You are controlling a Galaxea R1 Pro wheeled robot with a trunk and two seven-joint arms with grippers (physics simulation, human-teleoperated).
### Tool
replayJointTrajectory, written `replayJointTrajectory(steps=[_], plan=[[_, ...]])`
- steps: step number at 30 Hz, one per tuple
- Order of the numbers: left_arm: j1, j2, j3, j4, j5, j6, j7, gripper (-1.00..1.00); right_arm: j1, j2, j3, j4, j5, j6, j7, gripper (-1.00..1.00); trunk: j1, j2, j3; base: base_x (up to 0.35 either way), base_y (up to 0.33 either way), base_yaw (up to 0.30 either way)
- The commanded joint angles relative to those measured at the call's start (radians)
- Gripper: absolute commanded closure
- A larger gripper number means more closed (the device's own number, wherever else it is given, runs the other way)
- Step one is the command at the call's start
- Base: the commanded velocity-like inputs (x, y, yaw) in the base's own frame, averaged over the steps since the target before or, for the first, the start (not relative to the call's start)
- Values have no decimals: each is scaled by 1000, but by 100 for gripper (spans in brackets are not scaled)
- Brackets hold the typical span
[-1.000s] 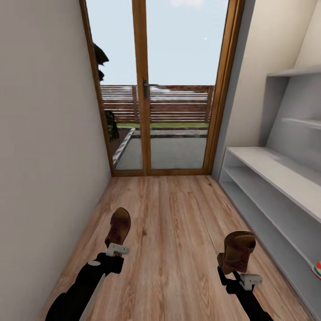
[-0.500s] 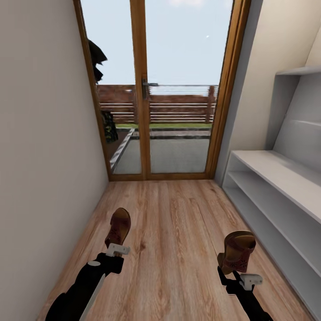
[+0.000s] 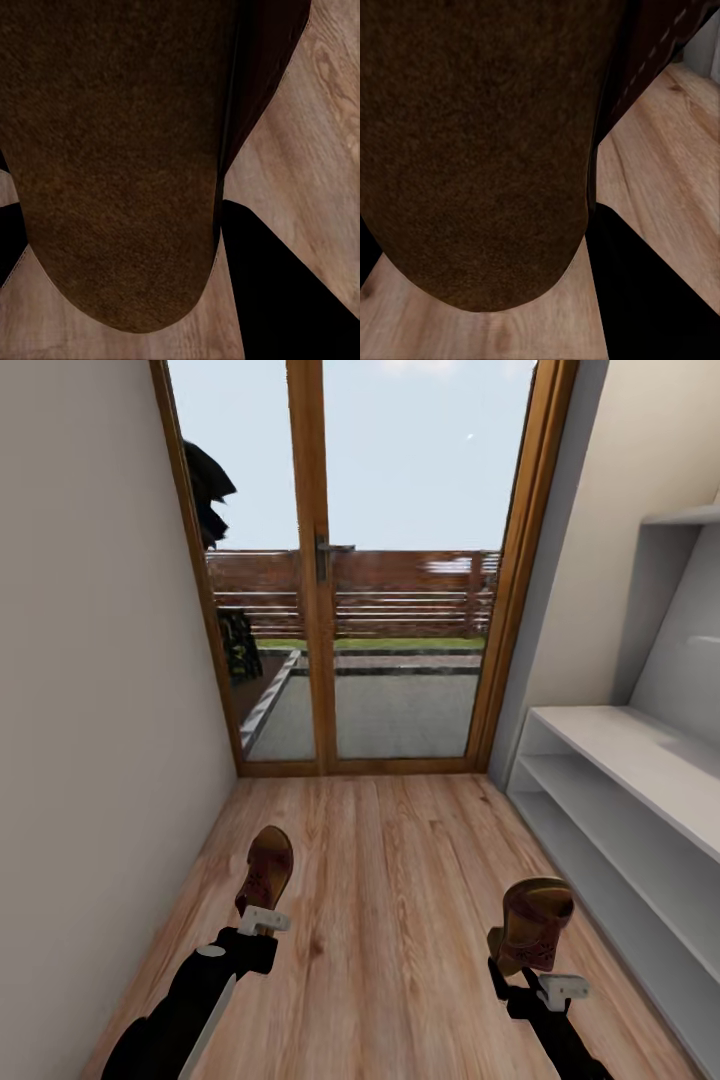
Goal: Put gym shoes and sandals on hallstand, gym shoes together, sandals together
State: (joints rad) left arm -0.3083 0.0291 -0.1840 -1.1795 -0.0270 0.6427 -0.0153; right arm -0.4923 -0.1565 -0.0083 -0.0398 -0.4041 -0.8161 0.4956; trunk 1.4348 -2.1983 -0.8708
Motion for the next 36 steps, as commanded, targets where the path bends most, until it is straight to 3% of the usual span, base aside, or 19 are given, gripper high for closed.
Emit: replayJointTrajectory(steps=[1,36], plan=[[0,0,0,0,-4,0,-2,100,0,0,-1,0,-1,0,0,100,0,0,0,336,0,0],[1,0,0,0,-4,0,-2,100,0,0,-1,0,-1,0,0,100,0,0,0,336,0,0]])
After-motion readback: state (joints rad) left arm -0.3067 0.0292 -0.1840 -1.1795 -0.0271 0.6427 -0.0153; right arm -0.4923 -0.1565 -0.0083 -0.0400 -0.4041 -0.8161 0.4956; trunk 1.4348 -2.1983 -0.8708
